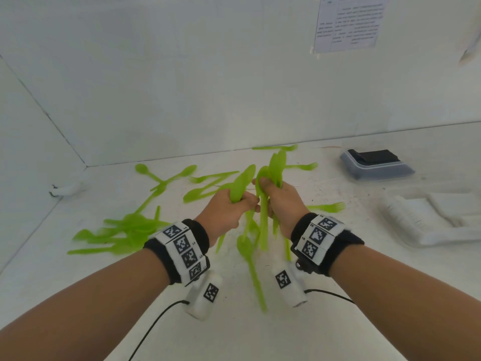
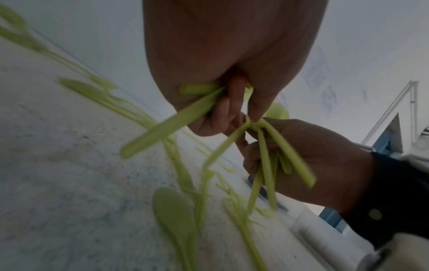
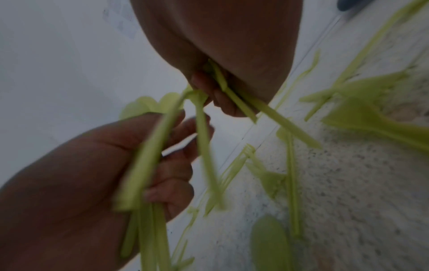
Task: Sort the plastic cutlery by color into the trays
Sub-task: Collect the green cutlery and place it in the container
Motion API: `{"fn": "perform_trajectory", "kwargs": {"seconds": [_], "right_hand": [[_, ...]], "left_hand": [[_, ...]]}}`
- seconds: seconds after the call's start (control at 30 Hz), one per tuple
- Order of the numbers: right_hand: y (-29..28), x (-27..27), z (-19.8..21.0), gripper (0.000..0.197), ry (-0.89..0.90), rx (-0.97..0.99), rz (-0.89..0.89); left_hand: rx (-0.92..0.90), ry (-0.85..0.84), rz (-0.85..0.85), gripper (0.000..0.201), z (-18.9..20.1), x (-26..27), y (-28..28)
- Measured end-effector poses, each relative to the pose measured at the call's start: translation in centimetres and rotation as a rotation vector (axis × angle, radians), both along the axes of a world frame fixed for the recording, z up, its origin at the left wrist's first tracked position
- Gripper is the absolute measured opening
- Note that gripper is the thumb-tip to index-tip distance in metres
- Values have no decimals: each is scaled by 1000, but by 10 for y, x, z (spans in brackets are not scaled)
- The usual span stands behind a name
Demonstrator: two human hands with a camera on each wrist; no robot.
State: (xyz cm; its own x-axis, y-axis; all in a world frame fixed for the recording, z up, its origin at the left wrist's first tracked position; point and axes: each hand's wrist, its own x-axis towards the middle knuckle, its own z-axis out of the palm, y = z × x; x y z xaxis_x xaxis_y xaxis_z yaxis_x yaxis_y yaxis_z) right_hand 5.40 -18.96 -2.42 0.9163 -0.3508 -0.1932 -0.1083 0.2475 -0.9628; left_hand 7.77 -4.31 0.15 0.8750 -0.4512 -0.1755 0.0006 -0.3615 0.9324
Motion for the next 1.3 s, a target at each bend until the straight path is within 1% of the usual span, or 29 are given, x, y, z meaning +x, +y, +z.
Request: {"fn": "perform_trajectory", "kwargs": {"seconds": [0.07,0.1,0.17,0.2,0.3,0.33,0.37,0.4,0.43,0.47,0.53,0.6,0.63,0.7,0.73,0.83,0.87,0.93,0.97,1.0,1.07,1.1,1.17,1.3], "right_hand": [[-6,4,-1,31,20,-38,-64],[-9,6,-1,32,21,-29,-76],[-9,7,1,41,18,-13,-34],[-6,7,3,41,15,-20,9],[8,5,6,24,5,-52,96],[10,4,6,23,7,-46,97],[11,4,4,23,11,-43,90],[11,3,3,23,18,-37,86],[11,2,1,22,21,-27,89],[10,1,0,21,14,-12,101],[10,0,-1,18,-5,7,95],[4,3,-2,18,-2,12,12],[0,6,-3,20,7,5,-39],[-10,11,-4,25,24,-15,-98],[-13,12,-4,26,22,-19,-103],[-10,10,-1,32,32,-50,-67],[-5,9,1,33,31,-43,-55],[8,9,5,31,31,-16,-33],[16,10,7,31,28,-5,-20],[24,11,8,30,22,3,-7],[40,11,12,23,2,9,23],[47,11,14,24,-12,11,35],[59,11,18,29,-24,28,51],[73,10,21,28,-18,38,63]], "left_hand": [[-40,104,72,9,1,1,4],[-74,157,103,12,0,2,6],[-107,211,115,20,1,3,9],[-112,227,101,26,3,3,9],[-122,250,48,37,2,2,4],[-122,254,45,43,1,2,4],[-118,256,43,54,-2,3,6],[-110,261,37,61,-4,4,9],[-106,266,30,64,-5,5,13],[-91,260,20,60,-6,7,16],[-26,191,-17,39,-5,7,22],[20,96,1,31,-6,10,29],[-7,71,39,26,-7,12,32],[-140,86,137,11,-5,19,38],[-172,96,176,9,-4,24,42],[-148,131,220,25,-3,33,47],[-161,163,220,26,-2,33,46],[-187,181,203,15,-2,32,41],[-168,152,207,9,-2,32,39],[-135,108,219,8,-3,32,37],[-81,24,222,18,-7,33,36],[-76,-13,211,24,-9,32,36],[-120,-74,196,30,-11,30,39],[-193,-197,235,26,-12,30,52]]}}
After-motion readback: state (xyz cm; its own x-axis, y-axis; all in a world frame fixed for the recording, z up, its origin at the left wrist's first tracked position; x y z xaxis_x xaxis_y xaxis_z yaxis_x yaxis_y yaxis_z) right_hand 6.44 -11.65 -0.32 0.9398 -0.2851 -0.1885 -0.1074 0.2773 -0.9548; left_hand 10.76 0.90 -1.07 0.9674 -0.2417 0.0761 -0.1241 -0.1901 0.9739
